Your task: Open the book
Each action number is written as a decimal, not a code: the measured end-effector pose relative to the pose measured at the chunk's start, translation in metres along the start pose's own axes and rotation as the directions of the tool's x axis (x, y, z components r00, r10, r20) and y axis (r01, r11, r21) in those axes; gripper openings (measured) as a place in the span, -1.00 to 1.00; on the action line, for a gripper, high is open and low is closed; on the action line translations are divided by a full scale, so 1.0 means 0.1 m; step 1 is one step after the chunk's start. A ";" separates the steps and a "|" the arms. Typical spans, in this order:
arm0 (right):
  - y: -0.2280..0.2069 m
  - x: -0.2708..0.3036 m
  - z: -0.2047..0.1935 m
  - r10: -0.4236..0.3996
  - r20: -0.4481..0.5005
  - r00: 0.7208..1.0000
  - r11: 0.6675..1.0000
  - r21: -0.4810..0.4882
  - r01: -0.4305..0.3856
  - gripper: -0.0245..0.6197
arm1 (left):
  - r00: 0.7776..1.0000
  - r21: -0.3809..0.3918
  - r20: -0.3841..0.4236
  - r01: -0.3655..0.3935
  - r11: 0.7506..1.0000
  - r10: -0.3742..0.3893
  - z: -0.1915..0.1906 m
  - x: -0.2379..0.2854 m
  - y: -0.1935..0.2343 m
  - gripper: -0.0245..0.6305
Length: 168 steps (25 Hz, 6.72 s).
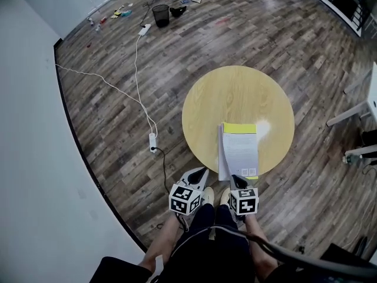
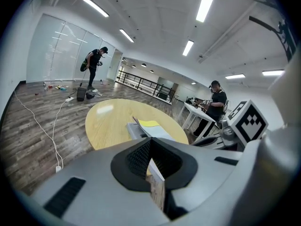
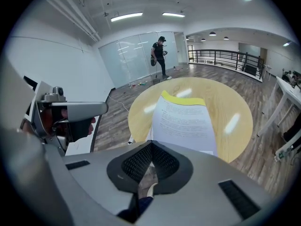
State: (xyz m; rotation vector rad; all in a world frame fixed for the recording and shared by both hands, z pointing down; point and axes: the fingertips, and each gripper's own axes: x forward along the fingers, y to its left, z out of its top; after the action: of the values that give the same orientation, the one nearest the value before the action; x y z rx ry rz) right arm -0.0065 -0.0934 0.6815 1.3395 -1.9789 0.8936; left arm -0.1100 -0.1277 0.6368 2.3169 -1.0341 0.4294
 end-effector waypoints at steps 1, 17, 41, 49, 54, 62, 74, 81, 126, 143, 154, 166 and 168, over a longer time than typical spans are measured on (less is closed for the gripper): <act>-0.06 -0.06 0.02 -0.012 0.012 1.000 1.000 0.010 0.012 -0.90 | 1.000 0.008 0.003 0.010 1.000 -0.010 0.04 0.02 -0.04 -0.93; -0.87 -0.78 0.24 -0.171 0.162 0.972 0.976 0.160 0.146 -0.90 | 0.985 0.112 -0.014 0.171 0.979 -0.170 0.37 0.54 -0.79 -0.93; -1.86 -1.23 0.02 -0.302 0.178 0.936 0.917 0.322 0.235 -0.90 | 0.955 0.182 -0.096 0.293 0.939 -0.280 0.47 1.22 -1.53 -0.93; -1.97 -1.19 -0.02 -0.305 0.165 0.938 0.911 0.338 0.236 -0.90 | 0.949 0.183 -0.132 0.308 0.934 -0.287 0.41 1.39 -1.58 -0.93; -2.03 -1.15 -0.06 -0.313 0.154 0.937 0.905 0.349 0.244 -0.90 | 0.947 0.180 -0.148 0.309 0.934 -0.285 0.37 1.44 -1.55 -0.93; -2.20 -1.07 -0.17 -0.322 0.128 0.938 0.894 0.366 0.257 -0.90 | 0.950 0.178 -0.160 0.294 0.939 -0.267 0.29 1.57 -1.49 -0.93; -2.44 -0.87 -0.35 -0.311 0.090 0.946 0.874 0.419 0.247 -0.90 | 0.940 0.169 -0.225 0.297 0.940 -0.257 0.10 1.82 -1.51 -0.93; -2.58 -0.75 -0.47 -0.293 0.077 0.953 0.856 0.466 0.226 -0.90 | 0.944 0.180 -0.248 0.264 0.948 -0.217 0.01 1.93 -1.43 -0.93; -2.76 -0.30 -0.85 -0.280 0.055 0.959 0.845 0.489 0.218 -0.57 | 0.947 0.194 -0.284 0.207 0.959 -0.147 -0.33 2.03 -1.28 -0.93; -2.78 -0.58 -0.69 -0.346 0.042 0.937 0.856 0.424 0.297 -0.60 | 0.956 0.174 -0.250 0.203 0.964 -0.156 -0.23 1.98 -1.33 -0.93; -2.44 -0.82 -0.36 -0.357 0.094 0.929 0.889 0.341 0.307 -0.90 | 0.973 0.163 -0.181 0.170 0.972 -0.140 -0.08 1.67 -1.31 -0.93; -1.64 -0.88 0.39 -0.239 0.226 0.944 0.964 0.169 0.204 -0.91 | 0.997 0.174 -0.023 0.074 0.982 -0.071 0.50 1.18 -1.05 -0.93; -1.53 -0.88 0.59 -0.217 0.260 0.941 0.973 0.132 0.189 -0.91 | 0.998 0.176 0.011 0.052 0.983 -0.055 0.63 1.09 -0.99 -0.93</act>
State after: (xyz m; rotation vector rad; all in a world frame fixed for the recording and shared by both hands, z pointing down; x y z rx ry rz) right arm 0.1606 -0.1326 0.6096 1.7740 -1.9665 0.7567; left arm 0.0392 -0.1752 0.6047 2.5012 -0.9728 0.4997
